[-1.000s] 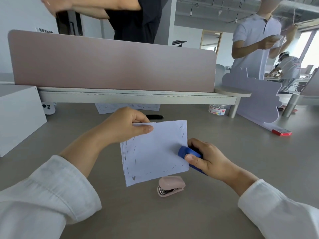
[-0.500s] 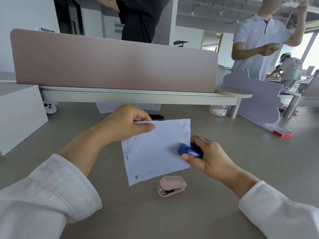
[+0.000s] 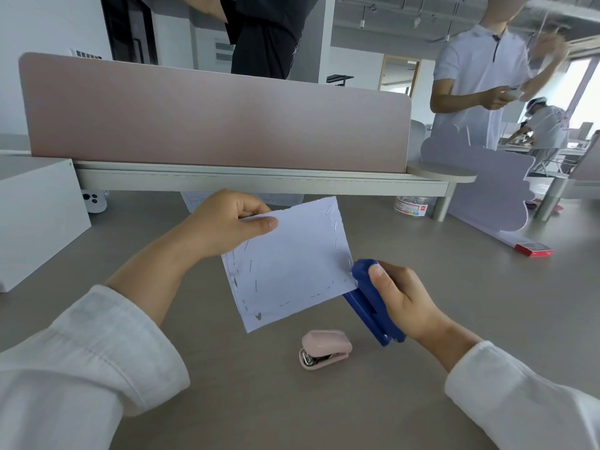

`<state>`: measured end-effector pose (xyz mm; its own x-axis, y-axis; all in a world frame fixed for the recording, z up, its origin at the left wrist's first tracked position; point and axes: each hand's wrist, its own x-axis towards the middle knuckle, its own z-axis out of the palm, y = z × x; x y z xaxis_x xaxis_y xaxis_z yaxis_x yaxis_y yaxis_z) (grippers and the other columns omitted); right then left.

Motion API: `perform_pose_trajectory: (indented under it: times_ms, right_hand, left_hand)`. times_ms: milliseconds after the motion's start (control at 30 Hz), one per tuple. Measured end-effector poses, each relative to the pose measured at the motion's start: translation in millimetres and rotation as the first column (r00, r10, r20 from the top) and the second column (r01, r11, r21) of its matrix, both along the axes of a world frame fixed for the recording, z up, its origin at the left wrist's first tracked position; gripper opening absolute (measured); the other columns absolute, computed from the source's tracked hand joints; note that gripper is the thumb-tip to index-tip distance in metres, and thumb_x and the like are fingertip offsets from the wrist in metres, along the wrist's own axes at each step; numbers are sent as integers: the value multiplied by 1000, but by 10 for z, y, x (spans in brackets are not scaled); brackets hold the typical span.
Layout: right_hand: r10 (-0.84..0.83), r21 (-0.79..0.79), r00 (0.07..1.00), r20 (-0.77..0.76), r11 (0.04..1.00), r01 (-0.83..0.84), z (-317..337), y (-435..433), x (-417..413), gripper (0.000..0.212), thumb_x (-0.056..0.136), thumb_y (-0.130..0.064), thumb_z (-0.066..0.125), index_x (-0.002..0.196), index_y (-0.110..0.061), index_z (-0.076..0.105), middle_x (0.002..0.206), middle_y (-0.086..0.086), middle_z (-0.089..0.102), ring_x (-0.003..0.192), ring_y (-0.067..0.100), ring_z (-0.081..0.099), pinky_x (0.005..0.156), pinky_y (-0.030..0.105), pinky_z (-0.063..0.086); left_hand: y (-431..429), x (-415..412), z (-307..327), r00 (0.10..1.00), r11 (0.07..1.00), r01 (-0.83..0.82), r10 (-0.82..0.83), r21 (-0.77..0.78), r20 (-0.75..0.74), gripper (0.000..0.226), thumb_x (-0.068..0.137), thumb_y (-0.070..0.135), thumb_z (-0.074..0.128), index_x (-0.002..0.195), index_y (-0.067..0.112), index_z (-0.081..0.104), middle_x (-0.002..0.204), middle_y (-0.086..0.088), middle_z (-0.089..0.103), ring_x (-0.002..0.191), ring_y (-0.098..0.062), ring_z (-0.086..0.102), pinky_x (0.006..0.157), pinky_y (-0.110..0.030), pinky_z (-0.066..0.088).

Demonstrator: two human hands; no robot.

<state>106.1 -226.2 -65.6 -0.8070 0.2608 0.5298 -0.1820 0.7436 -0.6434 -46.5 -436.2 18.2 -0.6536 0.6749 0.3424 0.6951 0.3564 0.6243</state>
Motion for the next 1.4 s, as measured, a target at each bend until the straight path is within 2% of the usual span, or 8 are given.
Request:
perform_pose_trajectory:
  times_ms: [167, 433, 833, 933, 1033, 1133, 1233, 1400]
  right_hand:
    - [-147, 70, 956, 253, 989, 133, 50, 39, -38, 52, 88, -53, 36, 54, -14, 25, 50, -3, 26, 48, 11, 23, 52, 26, 24]
    - [-286, 192, 796, 533, 957, 215, 68, 22, -121, 61, 85, -64, 33, 51, -15, 24, 48, 1, 28, 47, 17, 29, 52, 30, 27]
    - [-298, 232, 802, 517, 951, 204, 27, 51, -63, 55, 85, -62, 37, 58, -14, 41, 55, 2, 42, 52, 17, 39, 53, 29, 33]
    - [-287, 236, 802, 524, 954, 187, 68, 78, 21, 47, 81, -60, 48, 70, -15, 56, 64, -1, 53, 58, 15, 47, 56, 28, 37]
    - [-250, 256, 751, 611, 960, 110, 142, 109, 122, 30, 79, -54, 58, 75, -25, 53, 69, -7, 52, 62, 9, 48, 59, 24, 39]
    - [-244, 285, 677, 695, 957, 51, 176, 131, 244, 26, 79, -46, 61, 87, -23, 51, 76, -8, 51, 68, 9, 48, 60, 21, 37]
    - [-274, 310, 649, 710, 949, 61, 186, 131, 367, 24, 80, -36, 61, 92, -20, 48, 87, -3, 52, 76, 15, 49, 61, 23, 37]
    - [-305, 318, 689, 657, 941, 114, 155, 79, 495, 19, 81, -32, 60, 88, -16, 52, 85, 1, 53, 69, 15, 47, 59, 25, 37]
  left_hand:
    - [12, -50, -41, 995, 995, -87, 89, -45, 43, 19, 86, 25, 57, 69, 18, 63, 61, 4, 58, 55, -12, 48, 55, -24, 35]
    - [47, -209, -229, 972, 963, -176, 202, -203, 116, 27, 89, 25, 51, 79, 1, 56, 66, -3, 49, 57, -18, 41, 52, -26, 30]
    - [68, -462, -740, 980, 819, -109, 183, -563, 77, 23, 87, 26, 55, 66, 18, 49, 70, 2, 50, 61, -12, 41, 54, -24, 31]
    - [95, -378, -804, 984, 829, -169, 171, -533, -46, 5, 84, 24, 59, 81, 20, 59, 95, -3, 62, 77, -14, 52, 68, -25, 42]
    - [175, -211, -787, 933, 786, -294, 110, -544, -344, 35, 82, 30, 60, 116, 24, 53, 119, -2, 51, 108, -20, 50, 89, -32, 41]
    - [267, 152, -530, 992, 910, -1, -50, -414, -113, 21, 80, 36, 63, 98, 26, 59, 100, 6, 60, 89, -10, 57, 71, -21, 43]
    - [346, 601, -351, 954, 830, 293, -283, -475, 94, 31, 72, 52, 67, 91, 28, 62, 86, 14, 60, 75, 1, 54, 64, -16, 40]
    - [541, 942, -451, 932, 697, 154, -338, -701, -132, 32, 74, 35, 67, 103, 20, 65, 108, 2, 64, 91, -16, 60, 71, -27, 46]
